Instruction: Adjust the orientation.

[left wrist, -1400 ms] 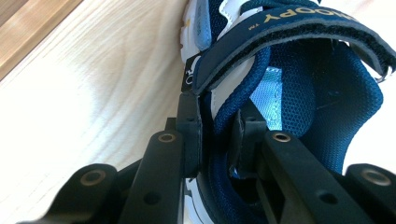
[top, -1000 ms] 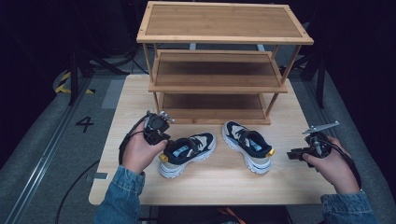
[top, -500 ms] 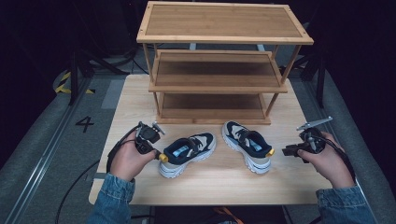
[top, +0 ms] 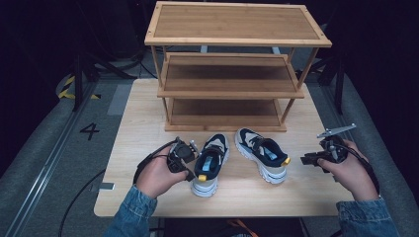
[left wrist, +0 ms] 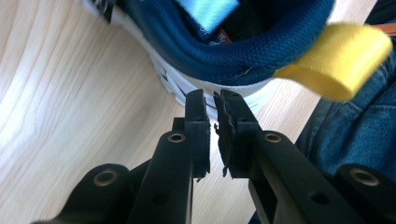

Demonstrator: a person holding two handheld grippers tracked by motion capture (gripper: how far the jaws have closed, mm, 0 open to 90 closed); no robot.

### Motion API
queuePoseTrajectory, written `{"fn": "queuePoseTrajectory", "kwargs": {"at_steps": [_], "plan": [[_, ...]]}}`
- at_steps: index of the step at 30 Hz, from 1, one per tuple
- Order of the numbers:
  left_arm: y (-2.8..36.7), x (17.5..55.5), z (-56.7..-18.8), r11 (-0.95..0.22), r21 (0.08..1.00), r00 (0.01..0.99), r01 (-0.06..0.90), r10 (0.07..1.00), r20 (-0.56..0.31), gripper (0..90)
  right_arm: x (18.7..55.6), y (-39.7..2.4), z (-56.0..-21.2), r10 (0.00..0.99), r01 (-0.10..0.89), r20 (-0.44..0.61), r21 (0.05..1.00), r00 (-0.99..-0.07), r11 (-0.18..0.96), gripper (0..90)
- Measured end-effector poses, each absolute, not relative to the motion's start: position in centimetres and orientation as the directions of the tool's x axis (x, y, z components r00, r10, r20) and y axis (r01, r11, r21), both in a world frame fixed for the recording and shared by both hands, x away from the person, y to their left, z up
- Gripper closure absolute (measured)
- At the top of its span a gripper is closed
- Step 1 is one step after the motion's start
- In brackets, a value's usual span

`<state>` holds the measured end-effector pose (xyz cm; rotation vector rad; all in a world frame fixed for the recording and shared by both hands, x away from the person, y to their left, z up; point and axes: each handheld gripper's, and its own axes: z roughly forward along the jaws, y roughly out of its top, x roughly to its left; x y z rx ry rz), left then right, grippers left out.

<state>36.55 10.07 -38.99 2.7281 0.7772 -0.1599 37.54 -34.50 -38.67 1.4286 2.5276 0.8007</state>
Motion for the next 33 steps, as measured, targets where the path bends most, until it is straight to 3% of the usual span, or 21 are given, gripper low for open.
{"fn": "queuePoseTrajectory", "kwargs": {"at_steps": [8,11,23,33], "plan": [[7.3,36.6,-39.1,-0.835,0.290,0.884,0.467,0.435,-0.172,79.9,37.3,-34.7,-38.8,0.831,0.764,0.143,0.501,-0.537,0.407,71.4],[7.2,36.4,-38.7,-0.843,0.289,0.892,0.453,0.429,-0.146,69.0,37.1,-34.9,-38.8,0.834,0.764,0.142,0.503,-0.534,0.404,71.0],[6.1,35.0,-35.5,-0.842,0.389,0.925,0.372,0.372,-0.079,42.0,36.5,-35.5,-39.0,0.841,0.770,0.146,0.505,-0.521,0.389,70.3],[3.5,35.2,-36.3,-0.868,0.357,0.937,0.346,0.337,-0.090,36.6,35.8,-36.1,-39.3,0.849,0.777,0.149,0.506,-0.507,0.375,69.3]]}}
